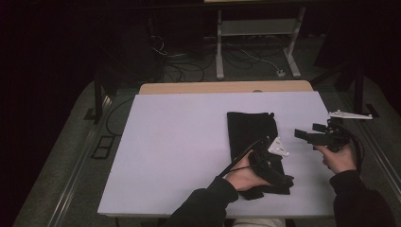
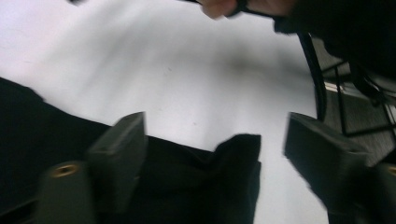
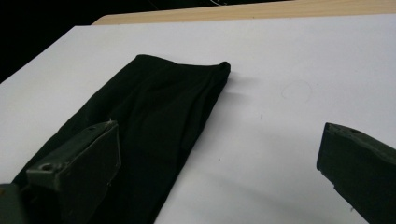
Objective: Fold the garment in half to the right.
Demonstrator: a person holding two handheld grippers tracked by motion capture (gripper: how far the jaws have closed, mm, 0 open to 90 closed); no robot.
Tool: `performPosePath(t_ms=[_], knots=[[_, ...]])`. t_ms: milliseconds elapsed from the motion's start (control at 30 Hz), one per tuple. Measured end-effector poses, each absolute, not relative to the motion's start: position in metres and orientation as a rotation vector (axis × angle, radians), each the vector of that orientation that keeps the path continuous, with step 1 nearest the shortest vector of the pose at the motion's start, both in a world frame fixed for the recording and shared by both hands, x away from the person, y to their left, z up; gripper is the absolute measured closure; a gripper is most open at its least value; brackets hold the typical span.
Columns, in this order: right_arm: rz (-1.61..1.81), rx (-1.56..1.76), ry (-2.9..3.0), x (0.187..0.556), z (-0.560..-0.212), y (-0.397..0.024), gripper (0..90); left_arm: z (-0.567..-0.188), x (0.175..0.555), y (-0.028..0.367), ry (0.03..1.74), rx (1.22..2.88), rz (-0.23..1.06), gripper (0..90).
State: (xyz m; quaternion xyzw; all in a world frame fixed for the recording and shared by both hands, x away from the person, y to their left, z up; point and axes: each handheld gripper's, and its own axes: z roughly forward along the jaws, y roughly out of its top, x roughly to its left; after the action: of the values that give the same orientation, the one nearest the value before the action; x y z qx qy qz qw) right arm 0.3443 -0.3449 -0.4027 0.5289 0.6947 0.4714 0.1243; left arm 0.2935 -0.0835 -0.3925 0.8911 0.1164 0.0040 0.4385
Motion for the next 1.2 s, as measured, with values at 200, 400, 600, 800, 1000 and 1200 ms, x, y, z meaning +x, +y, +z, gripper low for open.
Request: performPosePath(t_ms=[200,400,600,800,1000,1200], knots=[[1.351,1.507,2.035,0.336,-0.401,-0.347,0.0,-0.388,0.299,-0.076,0.321,2.192,-0.009,0.0],[1.338,1.500,2.046,0.330,-0.399,-0.349,0.0,-0.382,0.301,-0.068,0.310,2.193,0.026,0.0],[1.345,1.500,2.040,0.323,-0.399,-0.352,0.0,-0.380,0.305,-0.060,0.323,2.193,0.046,0.0],[1.343,1.503,2.037,0.316,-0.400,-0.354,0.0,-0.380,0.308,-0.052,0.325,2.188,0.059,0.0],[1.356,1.504,2.023,0.308,-0.399,-0.356,0.0,-0.381,0.311,-0.042,0.337,2.191,0.064,0.0],[1.343,1.509,2.029,0.301,-0.402,-0.357,0.0,-0.381,0.316,-0.031,0.361,2.190,0.071,0.0]])
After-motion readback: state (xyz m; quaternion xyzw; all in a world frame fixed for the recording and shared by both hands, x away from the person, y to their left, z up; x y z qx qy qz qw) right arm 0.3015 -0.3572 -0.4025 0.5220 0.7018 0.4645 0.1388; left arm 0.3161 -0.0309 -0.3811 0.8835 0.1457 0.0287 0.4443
